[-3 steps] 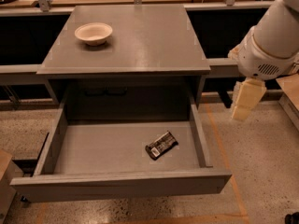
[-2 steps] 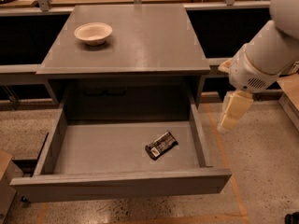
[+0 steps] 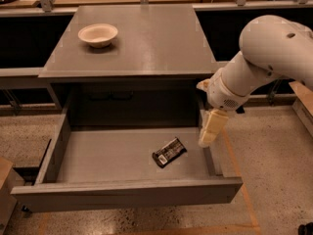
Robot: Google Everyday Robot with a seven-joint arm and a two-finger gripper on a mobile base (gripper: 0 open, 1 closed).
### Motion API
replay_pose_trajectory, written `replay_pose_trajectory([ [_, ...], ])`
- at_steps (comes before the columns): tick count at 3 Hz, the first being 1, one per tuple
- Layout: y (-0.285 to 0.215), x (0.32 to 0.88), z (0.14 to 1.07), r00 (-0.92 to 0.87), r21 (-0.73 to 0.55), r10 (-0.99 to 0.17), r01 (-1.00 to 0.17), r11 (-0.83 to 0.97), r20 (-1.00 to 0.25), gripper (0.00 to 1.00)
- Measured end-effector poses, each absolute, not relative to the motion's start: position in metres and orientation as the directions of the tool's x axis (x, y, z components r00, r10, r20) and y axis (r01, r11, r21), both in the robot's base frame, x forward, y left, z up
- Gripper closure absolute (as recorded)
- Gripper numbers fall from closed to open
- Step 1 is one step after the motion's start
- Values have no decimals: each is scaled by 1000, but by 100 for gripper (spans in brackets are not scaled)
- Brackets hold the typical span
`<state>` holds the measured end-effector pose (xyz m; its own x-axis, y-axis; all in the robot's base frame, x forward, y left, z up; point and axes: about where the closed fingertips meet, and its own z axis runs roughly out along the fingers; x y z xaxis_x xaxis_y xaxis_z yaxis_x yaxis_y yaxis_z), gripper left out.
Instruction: Pick rxbar chocolate from top drawer and place on counter
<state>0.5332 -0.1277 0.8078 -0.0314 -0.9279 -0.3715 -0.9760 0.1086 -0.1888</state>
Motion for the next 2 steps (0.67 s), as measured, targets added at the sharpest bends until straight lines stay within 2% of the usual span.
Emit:
replay_pose_trajectory([
  [2, -129, 529, 792, -22, -181, -935, -979, 92, -355, 0],
])
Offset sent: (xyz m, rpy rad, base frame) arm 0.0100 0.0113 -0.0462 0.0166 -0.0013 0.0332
